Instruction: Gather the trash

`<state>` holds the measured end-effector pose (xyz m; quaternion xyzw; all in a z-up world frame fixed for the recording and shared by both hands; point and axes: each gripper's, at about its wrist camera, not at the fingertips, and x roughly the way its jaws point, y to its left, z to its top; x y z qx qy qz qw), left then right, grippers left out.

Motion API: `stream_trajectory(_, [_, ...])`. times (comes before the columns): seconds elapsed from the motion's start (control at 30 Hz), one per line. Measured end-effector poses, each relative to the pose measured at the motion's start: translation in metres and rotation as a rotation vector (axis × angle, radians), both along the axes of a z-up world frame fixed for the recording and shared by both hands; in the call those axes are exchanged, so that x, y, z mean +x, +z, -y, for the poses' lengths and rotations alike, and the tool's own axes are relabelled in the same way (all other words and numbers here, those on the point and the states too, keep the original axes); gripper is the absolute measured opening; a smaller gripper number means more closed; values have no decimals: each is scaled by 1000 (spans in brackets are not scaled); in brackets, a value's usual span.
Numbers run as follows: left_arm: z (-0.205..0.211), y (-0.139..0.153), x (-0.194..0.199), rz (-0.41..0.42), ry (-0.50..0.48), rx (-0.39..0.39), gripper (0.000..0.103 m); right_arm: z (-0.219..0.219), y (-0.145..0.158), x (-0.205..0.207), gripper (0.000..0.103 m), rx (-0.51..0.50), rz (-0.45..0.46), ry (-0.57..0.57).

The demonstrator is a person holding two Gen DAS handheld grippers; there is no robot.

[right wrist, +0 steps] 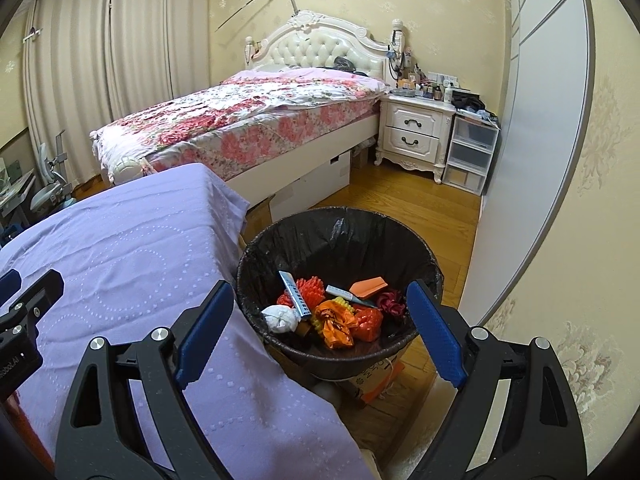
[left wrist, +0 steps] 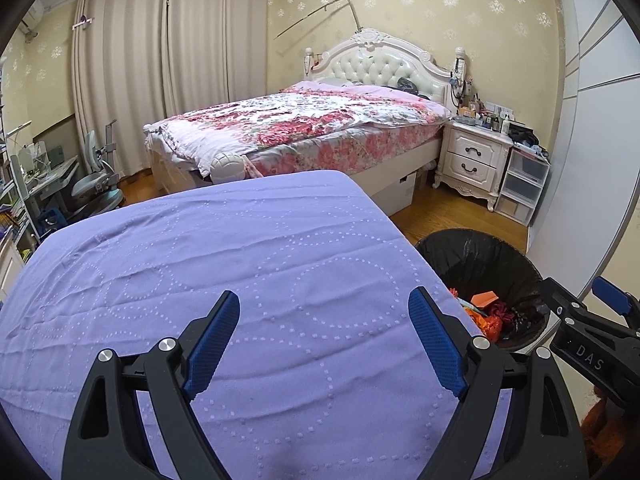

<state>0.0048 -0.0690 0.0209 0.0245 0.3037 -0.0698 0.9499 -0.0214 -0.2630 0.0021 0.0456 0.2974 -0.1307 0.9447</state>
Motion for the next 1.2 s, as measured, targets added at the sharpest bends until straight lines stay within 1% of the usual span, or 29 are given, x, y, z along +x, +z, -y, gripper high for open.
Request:
stream_trajectory(0.3, [-3,0,-6,7,0,-10,84,-10,4,-7,86,-15,10,11])
stream_trajectory(1.2, [-3,-2,-7,-3,1,-10,84,-9,1,-8,87,-15,8,10])
